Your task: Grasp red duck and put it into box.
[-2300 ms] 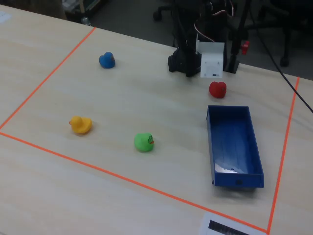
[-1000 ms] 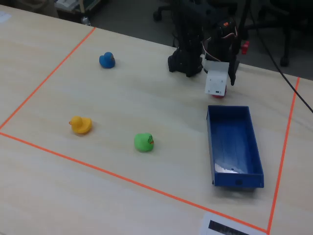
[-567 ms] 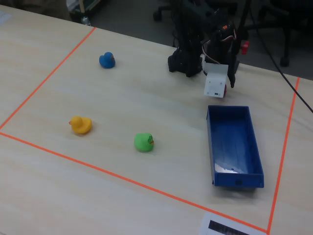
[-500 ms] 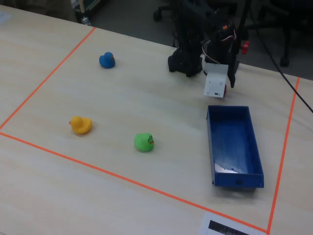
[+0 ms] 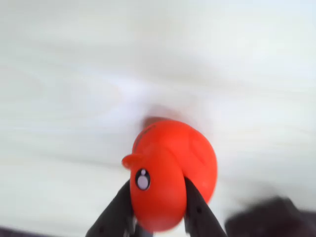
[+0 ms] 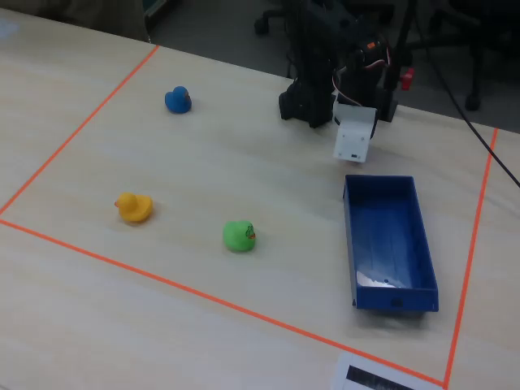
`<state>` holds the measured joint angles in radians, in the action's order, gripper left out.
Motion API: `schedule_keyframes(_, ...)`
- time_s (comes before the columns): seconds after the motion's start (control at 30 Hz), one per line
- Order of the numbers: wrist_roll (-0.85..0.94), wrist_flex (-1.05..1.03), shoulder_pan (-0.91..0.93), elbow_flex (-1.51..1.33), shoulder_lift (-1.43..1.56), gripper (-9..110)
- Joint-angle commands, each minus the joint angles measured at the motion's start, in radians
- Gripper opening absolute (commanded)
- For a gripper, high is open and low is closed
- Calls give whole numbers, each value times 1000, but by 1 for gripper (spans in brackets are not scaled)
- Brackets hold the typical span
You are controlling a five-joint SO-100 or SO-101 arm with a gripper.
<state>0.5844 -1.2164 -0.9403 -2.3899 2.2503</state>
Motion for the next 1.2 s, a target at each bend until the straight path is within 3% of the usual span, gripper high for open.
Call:
schedule_keyframes(0.0,15,-135,141,321,74,0)
schedule_keyframes(0.1,-120,-123,288,669,17,0)
schedule_keyframes(0.17,-307,17,350,718,-21,0)
schedule_keyframes(0.23,-365,149,342,661,-58,0)
schedule_keyframes(0.63,-422,592,351,686,-396,0)
schedule_keyframes(1.03,-221,561,273,795,-749,0)
schedule_keyframes(1.1,-173,502,262,821,-788,9)
schedule_keyframes(1.17,-155,437,262,859,-792,30)
